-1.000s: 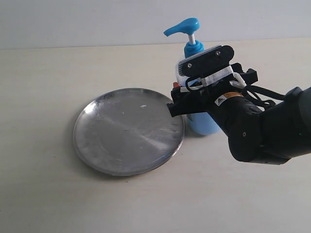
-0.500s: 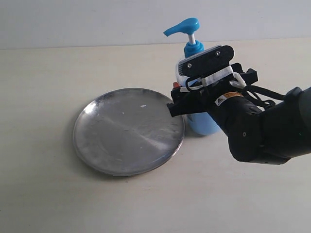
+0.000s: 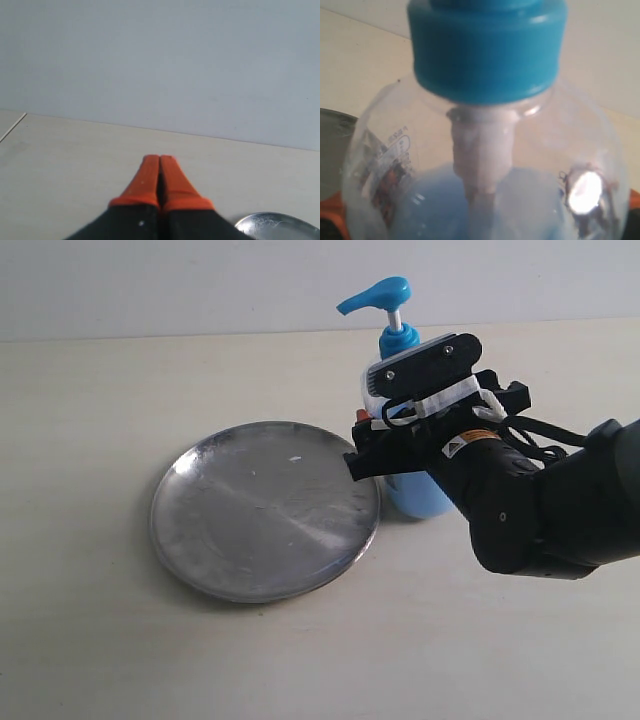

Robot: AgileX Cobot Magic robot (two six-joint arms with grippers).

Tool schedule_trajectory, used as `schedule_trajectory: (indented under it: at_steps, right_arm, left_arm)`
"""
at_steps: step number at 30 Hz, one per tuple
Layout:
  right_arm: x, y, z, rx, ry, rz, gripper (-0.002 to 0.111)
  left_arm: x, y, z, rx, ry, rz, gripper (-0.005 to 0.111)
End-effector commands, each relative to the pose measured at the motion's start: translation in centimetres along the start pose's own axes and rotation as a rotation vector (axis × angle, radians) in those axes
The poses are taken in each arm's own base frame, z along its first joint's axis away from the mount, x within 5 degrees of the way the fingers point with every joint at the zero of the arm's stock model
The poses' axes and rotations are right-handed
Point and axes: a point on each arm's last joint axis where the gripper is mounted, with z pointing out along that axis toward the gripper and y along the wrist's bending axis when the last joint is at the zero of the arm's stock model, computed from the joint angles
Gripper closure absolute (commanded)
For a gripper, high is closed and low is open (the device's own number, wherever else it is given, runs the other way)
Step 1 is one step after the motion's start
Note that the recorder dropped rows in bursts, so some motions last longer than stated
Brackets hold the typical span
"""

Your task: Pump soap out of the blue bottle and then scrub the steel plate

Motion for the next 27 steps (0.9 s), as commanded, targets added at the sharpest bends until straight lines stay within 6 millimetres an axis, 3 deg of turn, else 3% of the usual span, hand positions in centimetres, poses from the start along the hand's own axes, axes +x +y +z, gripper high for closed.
schedule_trajectory:
  at_steps: [1, 27]
  right_arm:
    - [-0.66, -0.08, 0.01, 0.015, -0.05, -0.018, 0.108]
    - [-0.72, 0.09, 0.01, -0.004, -0.058, -0.035, 0.108]
  left_arm:
    - [-0.19, -0.11, 0.07, 0.009, -0.003, 0.001, 0.107]
    - [-0.19, -0.11, 0.07, 0.009, -0.003, -0.005, 0.107]
